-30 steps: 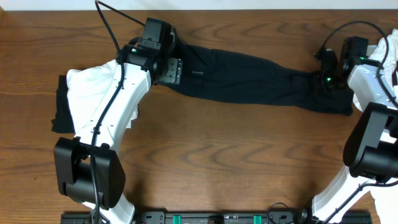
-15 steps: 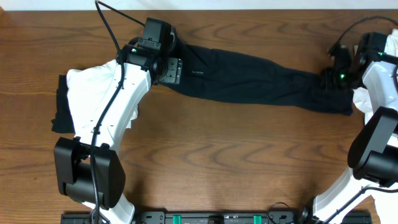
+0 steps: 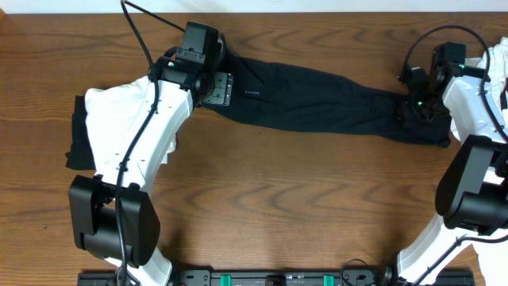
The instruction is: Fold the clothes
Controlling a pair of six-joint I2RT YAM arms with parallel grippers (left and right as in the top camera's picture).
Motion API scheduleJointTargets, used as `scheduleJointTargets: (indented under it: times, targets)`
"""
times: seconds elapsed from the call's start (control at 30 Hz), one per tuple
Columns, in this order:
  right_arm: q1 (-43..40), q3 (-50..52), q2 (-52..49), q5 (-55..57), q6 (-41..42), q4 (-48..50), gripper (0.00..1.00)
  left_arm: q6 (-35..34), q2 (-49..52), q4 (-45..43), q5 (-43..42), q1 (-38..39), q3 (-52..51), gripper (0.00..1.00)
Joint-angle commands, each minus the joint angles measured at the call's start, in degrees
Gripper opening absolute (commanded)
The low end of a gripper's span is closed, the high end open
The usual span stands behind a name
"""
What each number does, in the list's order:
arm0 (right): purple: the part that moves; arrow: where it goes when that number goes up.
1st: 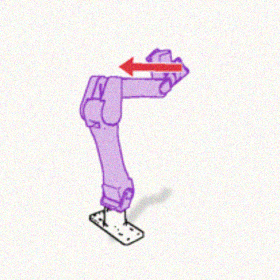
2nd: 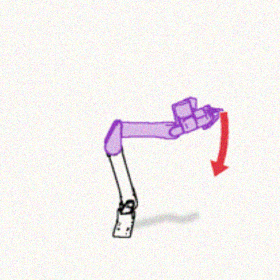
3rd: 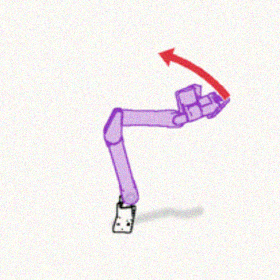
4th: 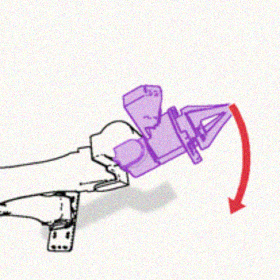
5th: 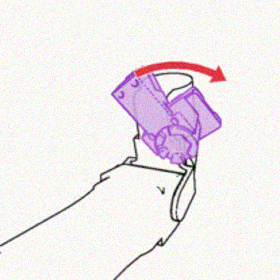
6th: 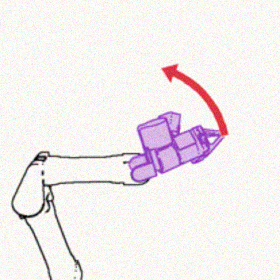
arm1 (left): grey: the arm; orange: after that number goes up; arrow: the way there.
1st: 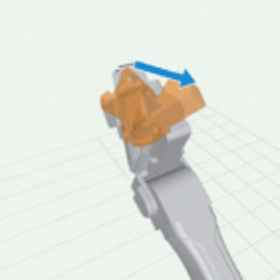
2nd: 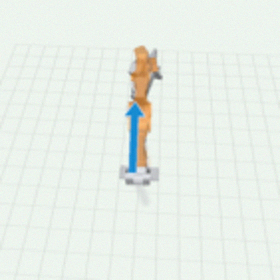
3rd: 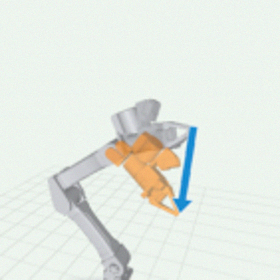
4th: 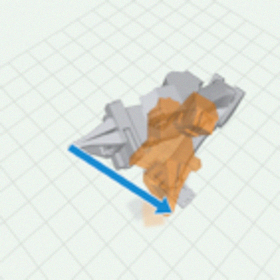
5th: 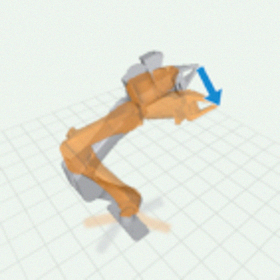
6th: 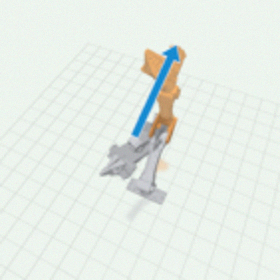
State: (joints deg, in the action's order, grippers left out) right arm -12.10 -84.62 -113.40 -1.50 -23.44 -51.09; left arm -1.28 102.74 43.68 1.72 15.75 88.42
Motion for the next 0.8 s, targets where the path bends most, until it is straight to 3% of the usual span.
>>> scheduleJointTargets:
  times: [0.0,0.07,0.13,0.33,0.4,0.57,0.77]
  targets:
    - [1.25,1.44,-0.24,5.22,1.2,1.05,0.37,0.76,-0.52,0.15,0.46,-0.37,0.74,0.79]
    - [1.51,1.53,-0.24,8.72,2.23,1.14,0.35,0.76,-0.52,0.15,0.46,-0.37,0.74,0.79]
    - [1.64,2.08,-0.24,8.94,2.34,1.2,0.43,0.76,-0.52,0.15,0.46,-0.37,0.74,0.79]
    - [2.38,6.71,-0.24,8.57,2.82,5.05,0.46,0.76,-0.52,0.11,0.46,-0.37,0.74,0.79]
    - [2.89,7.65,-0.24,8.59,2.93,6.19,0.42,0.79,-0.52,0.11,0.46,-0.37,0.74,0.79]
    - [3.26,7.32,-0.07,12.22,7.54,7.56,0.18,0.79,-0.52,0.15,0.48,-0.37,0.74,0.79]
    - [2.38,2.97,1.46,8.22,9.03,3.72,0.08,0.79,-0.52,0.0,0.48,-0.37,0.74,0.79]
